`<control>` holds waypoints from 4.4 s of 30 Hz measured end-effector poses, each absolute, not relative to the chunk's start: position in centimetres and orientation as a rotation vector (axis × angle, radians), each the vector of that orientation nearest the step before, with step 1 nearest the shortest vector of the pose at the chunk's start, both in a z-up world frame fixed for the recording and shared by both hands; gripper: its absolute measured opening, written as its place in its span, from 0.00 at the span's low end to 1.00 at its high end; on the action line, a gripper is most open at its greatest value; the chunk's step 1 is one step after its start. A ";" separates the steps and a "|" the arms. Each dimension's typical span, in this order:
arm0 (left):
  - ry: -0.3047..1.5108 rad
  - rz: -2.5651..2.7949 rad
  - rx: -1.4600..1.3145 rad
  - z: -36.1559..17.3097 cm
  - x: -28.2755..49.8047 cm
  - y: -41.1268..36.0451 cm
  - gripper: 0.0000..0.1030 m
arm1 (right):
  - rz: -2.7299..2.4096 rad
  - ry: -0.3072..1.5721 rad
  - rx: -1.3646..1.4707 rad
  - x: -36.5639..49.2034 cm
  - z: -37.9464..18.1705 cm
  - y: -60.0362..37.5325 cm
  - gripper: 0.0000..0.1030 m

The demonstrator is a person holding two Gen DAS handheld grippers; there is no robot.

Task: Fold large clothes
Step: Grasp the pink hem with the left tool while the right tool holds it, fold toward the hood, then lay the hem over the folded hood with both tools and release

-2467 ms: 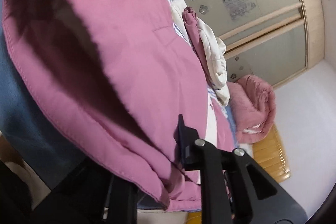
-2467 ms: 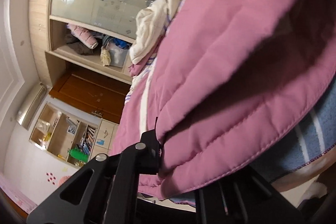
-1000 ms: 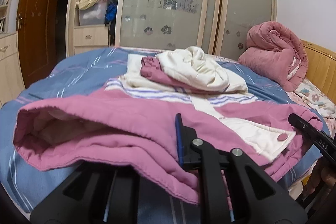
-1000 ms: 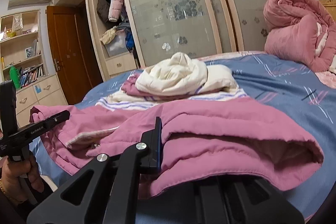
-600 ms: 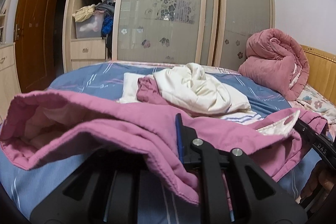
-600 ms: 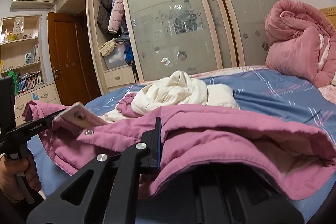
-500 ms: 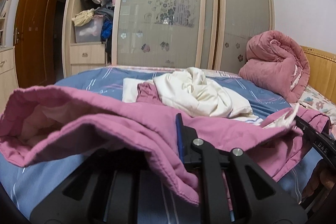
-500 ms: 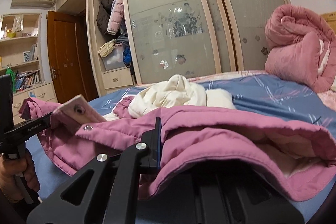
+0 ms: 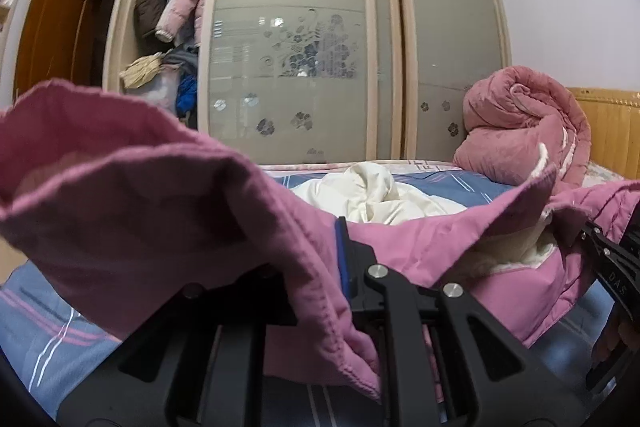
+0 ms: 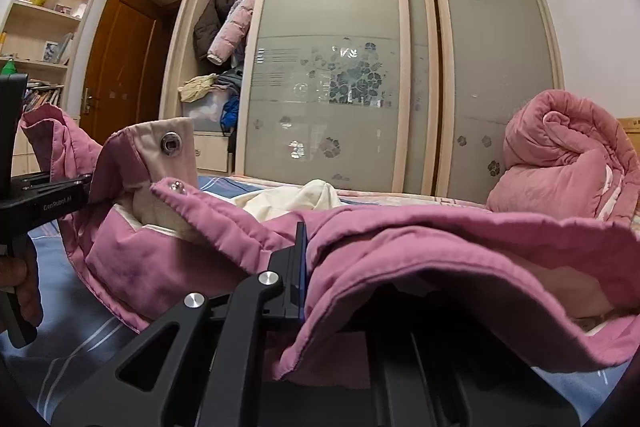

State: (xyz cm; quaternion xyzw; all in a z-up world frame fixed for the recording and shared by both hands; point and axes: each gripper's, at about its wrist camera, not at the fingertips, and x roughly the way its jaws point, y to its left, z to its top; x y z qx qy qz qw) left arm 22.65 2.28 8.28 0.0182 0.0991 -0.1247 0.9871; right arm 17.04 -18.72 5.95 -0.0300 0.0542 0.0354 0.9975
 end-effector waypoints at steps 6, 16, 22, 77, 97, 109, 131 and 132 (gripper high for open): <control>0.248 -0.253 -0.028 6.9 23.7 3.0 0.15 | 0.073 0.118 -0.056 17.7 5.0 -18.2 0.06; 0.251 -0.264 -0.062 8.4 23.9 3.8 0.15 | 0.119 0.083 -0.030 17.2 7.3 -18.3 0.06; 0.252 -0.274 -0.054 10.7 24.9 3.9 0.15 | 0.132 0.053 -0.066 18.5 10.0 -18.0 0.06; 0.431 -0.286 0.198 13.5 54.6 -5.7 0.98 | 0.032 0.386 0.005 48.7 13.9 -20.9 0.99; 0.666 -0.161 0.221 0.0 65.3 -6.4 0.98 | -0.088 0.752 0.116 62.4 -0.6 -24.9 0.99; 0.549 -0.005 0.339 5.9 64.1 0.9 0.98 | -0.278 0.671 -0.102 57.8 3.7 -29.4 0.99; 0.469 -0.059 -0.015 6.1 52.1 11.0 0.98 | -0.175 0.341 0.490 44.7 2.4 -39.4 0.99; 0.425 -0.060 0.002 6.7 49.6 11.1 0.98 | -0.169 0.317 0.466 42.2 2.9 -39.1 0.99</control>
